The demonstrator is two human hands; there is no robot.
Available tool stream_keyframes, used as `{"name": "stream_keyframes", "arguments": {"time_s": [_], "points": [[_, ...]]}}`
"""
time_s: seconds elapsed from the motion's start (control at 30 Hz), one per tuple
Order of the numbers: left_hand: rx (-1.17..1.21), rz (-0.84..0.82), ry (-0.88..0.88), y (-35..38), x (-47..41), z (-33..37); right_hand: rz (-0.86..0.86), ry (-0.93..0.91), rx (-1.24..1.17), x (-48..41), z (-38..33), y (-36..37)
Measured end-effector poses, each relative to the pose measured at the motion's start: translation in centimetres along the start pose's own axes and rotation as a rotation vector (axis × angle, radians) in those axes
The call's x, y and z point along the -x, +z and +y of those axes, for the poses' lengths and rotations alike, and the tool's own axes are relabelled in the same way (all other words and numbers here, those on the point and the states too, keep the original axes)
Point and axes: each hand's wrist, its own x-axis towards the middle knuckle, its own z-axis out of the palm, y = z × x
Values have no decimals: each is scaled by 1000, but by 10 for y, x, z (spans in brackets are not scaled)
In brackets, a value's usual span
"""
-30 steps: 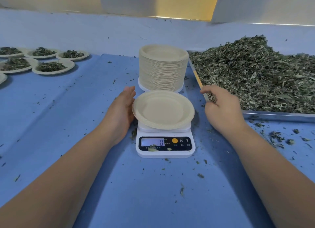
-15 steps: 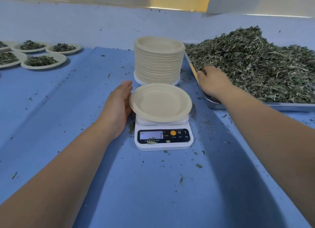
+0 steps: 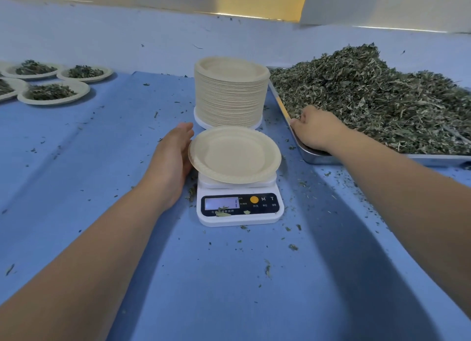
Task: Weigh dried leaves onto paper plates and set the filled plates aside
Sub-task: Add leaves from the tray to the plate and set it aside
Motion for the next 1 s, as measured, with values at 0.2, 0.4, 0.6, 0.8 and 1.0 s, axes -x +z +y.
{"name": "stream_keyframes", "arguments": {"time_s": [0.2,0.4,0.6,0.8,1.0], "points": [[4,41,8,-2,0,1,-120,129,97,16,-6,0],[-21,28,12,-2,2,2,25,60,-8,21,-6,-3],[30,43,17,-4,-4,-2,201,27,-128,25,3,-12],[10,23,20,-3,-2,-1,312,2,-189,28,4,-13],[3,10,-10,-3,-9,-3,160,1,-135,30,4,-11]]}}
